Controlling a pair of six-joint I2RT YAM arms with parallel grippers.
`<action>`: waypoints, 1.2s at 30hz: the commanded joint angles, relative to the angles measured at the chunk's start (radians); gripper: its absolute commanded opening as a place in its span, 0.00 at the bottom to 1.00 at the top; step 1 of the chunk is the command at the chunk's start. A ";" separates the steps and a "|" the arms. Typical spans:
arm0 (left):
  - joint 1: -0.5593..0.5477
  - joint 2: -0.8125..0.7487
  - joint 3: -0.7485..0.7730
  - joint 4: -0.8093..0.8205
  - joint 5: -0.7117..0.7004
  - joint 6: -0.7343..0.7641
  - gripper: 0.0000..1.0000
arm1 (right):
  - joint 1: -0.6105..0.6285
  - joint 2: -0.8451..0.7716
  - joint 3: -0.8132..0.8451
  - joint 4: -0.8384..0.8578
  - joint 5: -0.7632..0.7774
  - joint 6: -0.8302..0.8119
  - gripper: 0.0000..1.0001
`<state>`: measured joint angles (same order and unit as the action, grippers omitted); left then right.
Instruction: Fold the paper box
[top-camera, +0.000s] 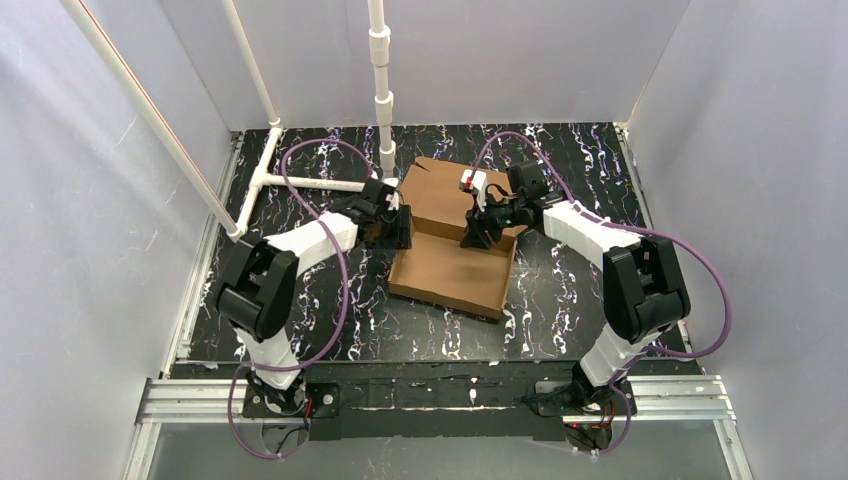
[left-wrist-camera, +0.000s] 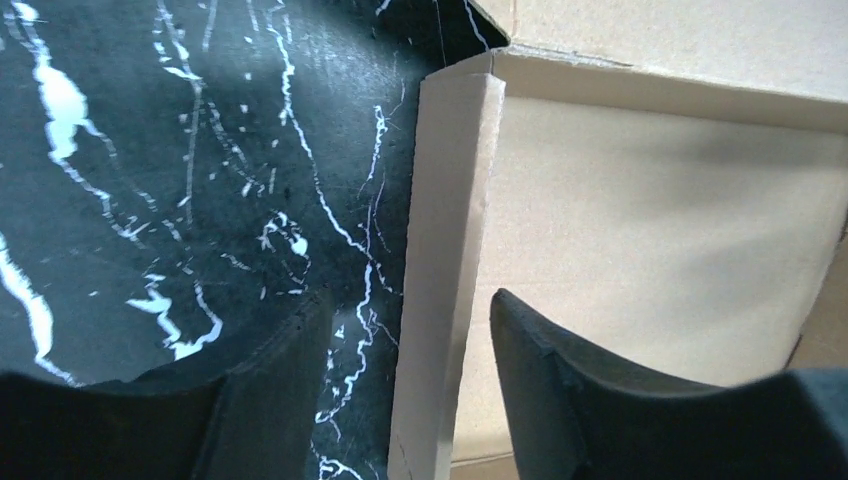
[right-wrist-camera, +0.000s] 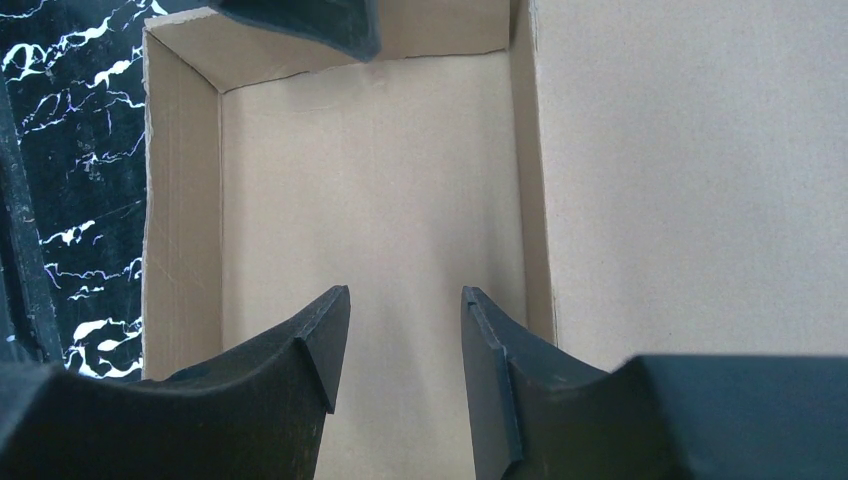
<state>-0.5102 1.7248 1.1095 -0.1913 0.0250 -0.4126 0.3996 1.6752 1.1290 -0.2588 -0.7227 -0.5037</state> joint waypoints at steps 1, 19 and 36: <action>-0.019 0.051 0.044 -0.049 0.010 0.047 0.53 | -0.008 -0.008 0.000 0.012 -0.033 -0.008 0.53; -0.114 0.160 0.181 -0.201 -0.321 0.072 0.27 | -0.009 0.053 0.027 -0.034 -0.055 -0.031 0.52; -0.128 0.137 0.217 -0.228 -0.342 0.048 0.38 | -0.021 0.013 0.038 -0.080 -0.027 -0.091 0.52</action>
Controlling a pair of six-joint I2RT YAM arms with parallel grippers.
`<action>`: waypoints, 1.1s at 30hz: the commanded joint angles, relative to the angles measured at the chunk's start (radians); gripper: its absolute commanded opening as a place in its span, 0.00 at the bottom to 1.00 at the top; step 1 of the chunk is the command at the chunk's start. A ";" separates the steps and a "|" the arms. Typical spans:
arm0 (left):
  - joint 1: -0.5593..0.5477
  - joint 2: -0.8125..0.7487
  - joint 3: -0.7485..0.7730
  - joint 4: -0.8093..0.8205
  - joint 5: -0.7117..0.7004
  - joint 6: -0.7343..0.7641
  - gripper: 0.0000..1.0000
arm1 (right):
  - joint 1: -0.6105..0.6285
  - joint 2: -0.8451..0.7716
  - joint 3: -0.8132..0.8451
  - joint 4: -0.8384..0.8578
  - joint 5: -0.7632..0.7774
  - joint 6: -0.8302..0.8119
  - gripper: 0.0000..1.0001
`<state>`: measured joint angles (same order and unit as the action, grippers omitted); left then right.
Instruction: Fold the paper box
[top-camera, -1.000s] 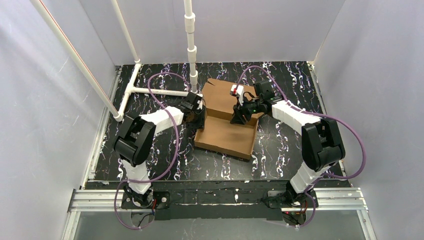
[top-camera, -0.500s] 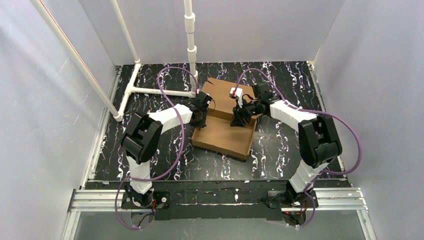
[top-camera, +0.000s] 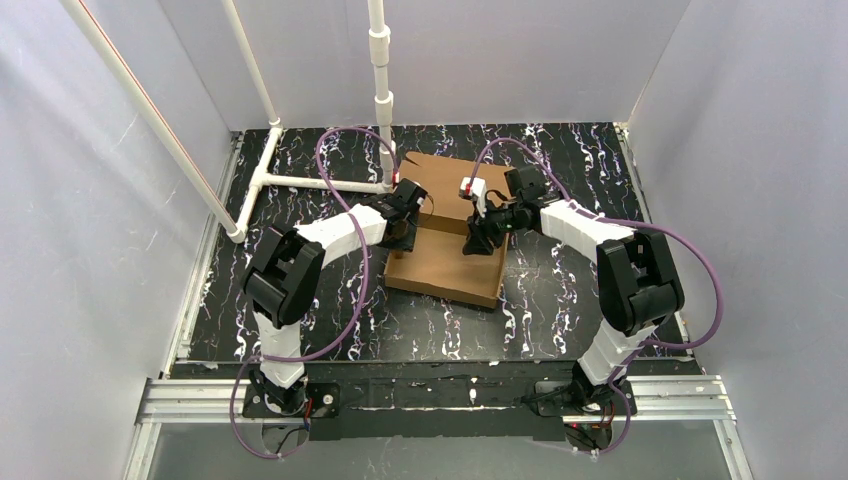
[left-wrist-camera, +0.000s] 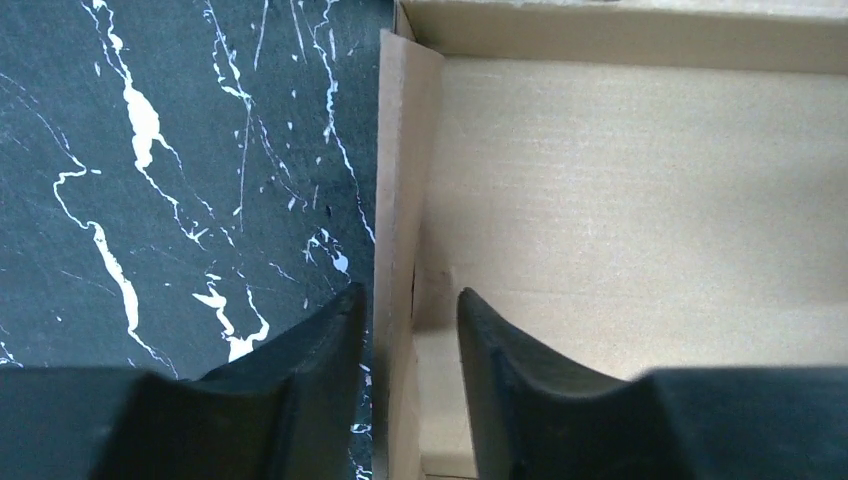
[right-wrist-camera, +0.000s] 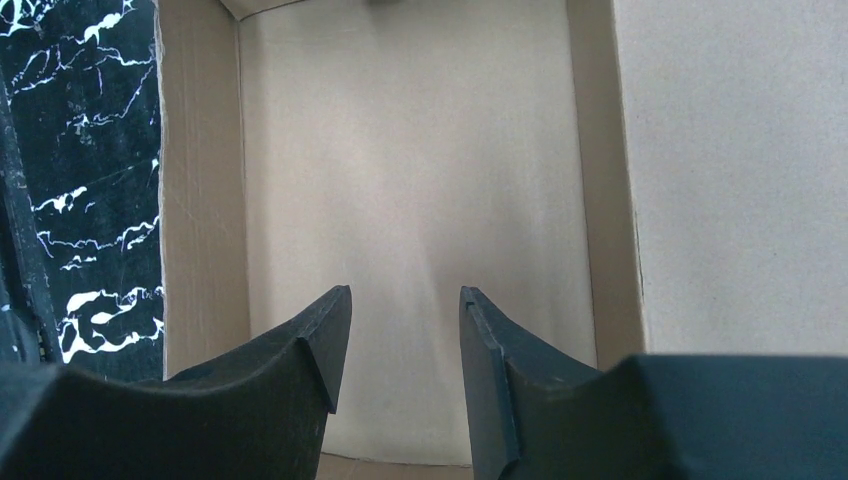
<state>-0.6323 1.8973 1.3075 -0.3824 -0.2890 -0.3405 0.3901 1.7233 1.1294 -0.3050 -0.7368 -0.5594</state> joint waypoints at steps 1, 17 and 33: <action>-0.005 -0.055 0.012 -0.033 -0.021 -0.028 0.42 | -0.013 -0.042 0.039 -0.040 -0.018 -0.040 0.53; 0.229 -0.501 -0.410 0.319 0.596 -0.179 0.91 | -0.240 -0.230 -0.030 0.008 -0.201 0.018 0.73; 0.305 -0.605 -0.624 0.436 0.681 -0.241 0.76 | -0.526 -0.213 -0.211 0.505 -0.082 0.662 0.81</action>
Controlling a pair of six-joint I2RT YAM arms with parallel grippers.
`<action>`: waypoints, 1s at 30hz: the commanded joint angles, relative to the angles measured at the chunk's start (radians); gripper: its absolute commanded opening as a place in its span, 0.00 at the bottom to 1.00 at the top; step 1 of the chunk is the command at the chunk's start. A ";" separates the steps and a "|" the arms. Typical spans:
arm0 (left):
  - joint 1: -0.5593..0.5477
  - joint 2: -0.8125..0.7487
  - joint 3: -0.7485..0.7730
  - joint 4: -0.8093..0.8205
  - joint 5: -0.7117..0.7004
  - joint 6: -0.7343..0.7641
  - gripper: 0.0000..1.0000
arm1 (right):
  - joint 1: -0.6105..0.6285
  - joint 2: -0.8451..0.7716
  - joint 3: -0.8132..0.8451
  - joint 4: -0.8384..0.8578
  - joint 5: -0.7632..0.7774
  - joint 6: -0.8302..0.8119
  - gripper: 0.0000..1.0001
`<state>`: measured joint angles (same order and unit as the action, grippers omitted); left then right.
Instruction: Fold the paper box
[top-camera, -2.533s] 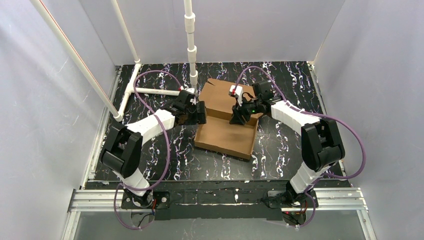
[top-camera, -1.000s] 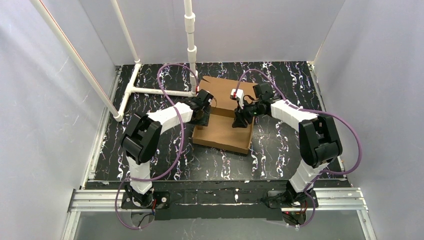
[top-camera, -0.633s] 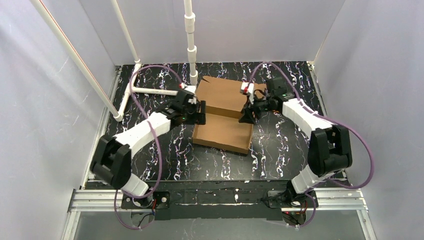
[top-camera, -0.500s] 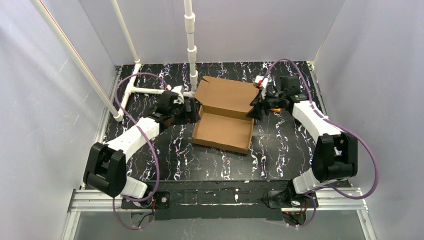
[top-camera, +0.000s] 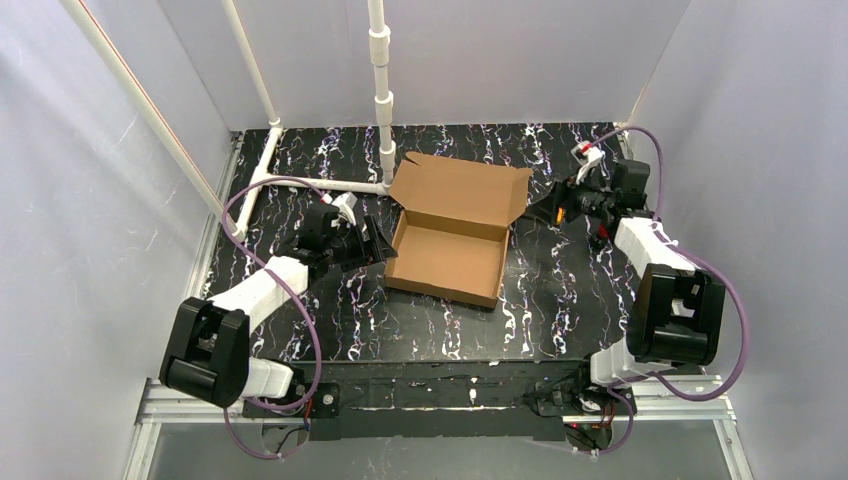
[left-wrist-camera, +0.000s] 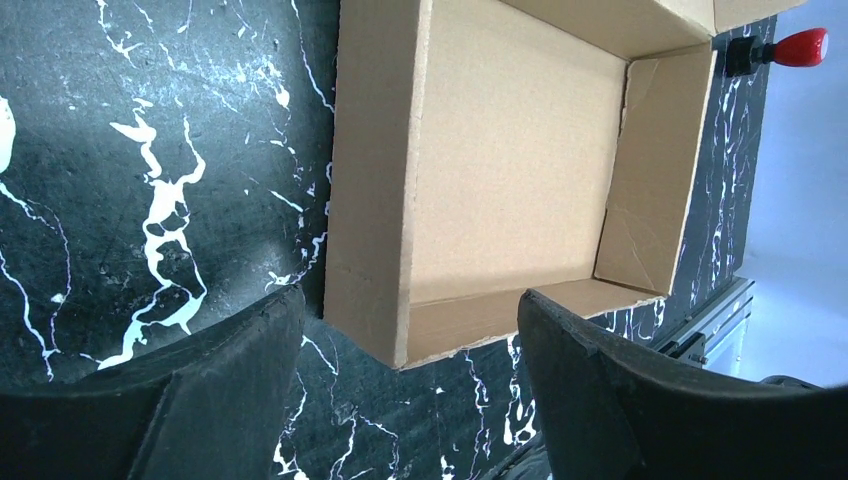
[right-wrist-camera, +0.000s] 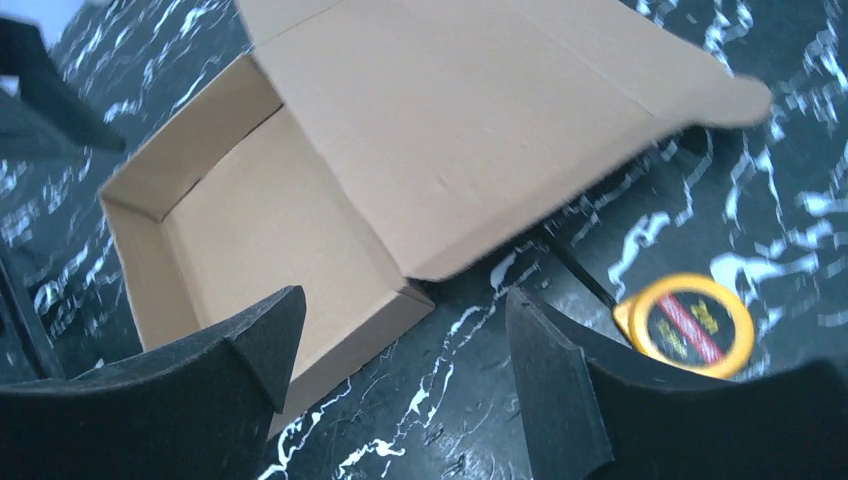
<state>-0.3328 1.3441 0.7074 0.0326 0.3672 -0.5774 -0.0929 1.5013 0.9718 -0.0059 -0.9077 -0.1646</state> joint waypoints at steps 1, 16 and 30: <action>0.005 -0.054 -0.024 0.021 0.015 0.001 0.76 | -0.047 0.015 -0.065 0.245 0.135 0.330 0.80; 0.006 0.022 0.039 0.014 -0.012 -0.019 0.78 | 0.055 0.228 -0.012 0.363 0.273 0.692 0.73; 0.070 -0.040 0.032 0.029 -0.063 -0.161 0.98 | 0.123 0.283 0.057 0.278 0.437 0.655 0.24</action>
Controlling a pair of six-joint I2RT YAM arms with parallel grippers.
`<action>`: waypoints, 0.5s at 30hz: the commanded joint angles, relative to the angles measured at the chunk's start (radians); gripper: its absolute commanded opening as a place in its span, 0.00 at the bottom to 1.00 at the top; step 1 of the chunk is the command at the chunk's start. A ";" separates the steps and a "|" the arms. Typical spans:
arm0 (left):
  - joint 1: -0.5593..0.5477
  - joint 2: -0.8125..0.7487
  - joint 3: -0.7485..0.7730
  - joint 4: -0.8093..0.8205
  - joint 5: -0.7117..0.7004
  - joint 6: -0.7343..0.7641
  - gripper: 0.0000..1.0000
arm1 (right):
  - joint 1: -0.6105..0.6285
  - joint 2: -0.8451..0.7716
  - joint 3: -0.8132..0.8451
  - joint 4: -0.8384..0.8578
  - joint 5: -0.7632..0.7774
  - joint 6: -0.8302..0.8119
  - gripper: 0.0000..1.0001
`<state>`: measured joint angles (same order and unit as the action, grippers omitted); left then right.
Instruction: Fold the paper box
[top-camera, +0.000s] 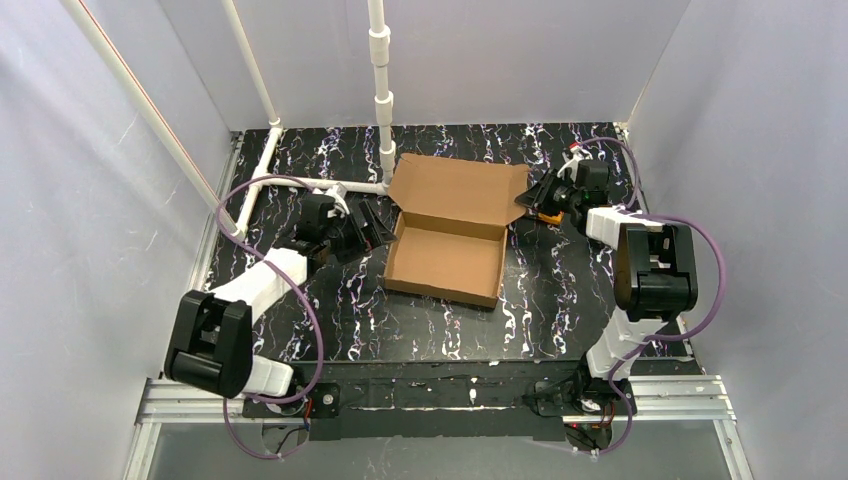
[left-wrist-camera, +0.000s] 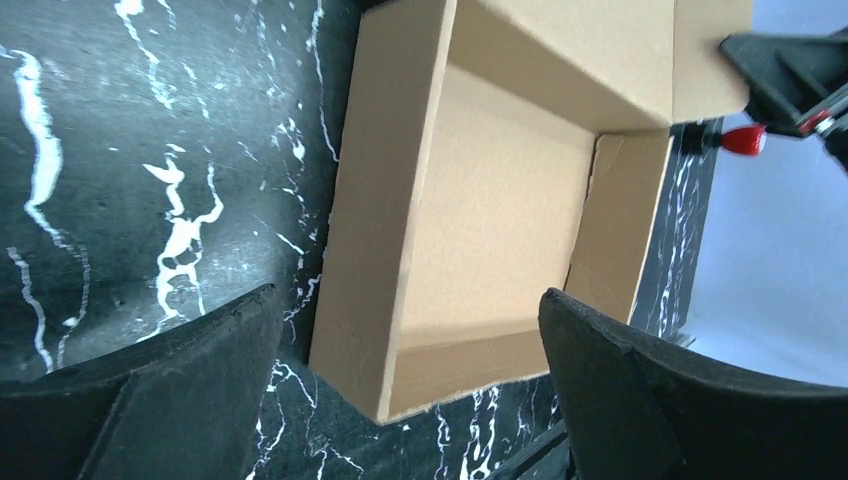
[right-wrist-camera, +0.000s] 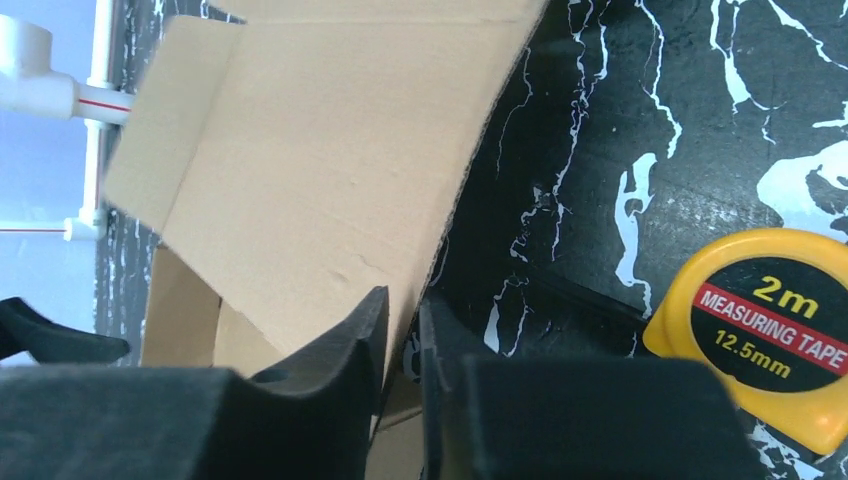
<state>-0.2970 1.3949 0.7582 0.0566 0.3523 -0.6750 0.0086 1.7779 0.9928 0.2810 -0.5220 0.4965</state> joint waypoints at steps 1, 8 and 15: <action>0.047 -0.107 -0.029 0.001 -0.058 -0.085 0.98 | 0.021 0.002 0.032 -0.011 0.056 -0.009 0.21; 0.114 -0.127 -0.055 0.024 0.125 -0.106 0.98 | -0.042 -0.111 -0.061 0.047 0.026 -0.015 0.01; 0.115 -0.094 -0.085 0.148 0.283 -0.120 0.98 | -0.113 -0.139 -0.065 -0.007 -0.060 -0.140 0.01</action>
<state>-0.1837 1.2911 0.6872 0.1261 0.5106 -0.7822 -0.0669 1.6779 0.9348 0.2840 -0.5285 0.4442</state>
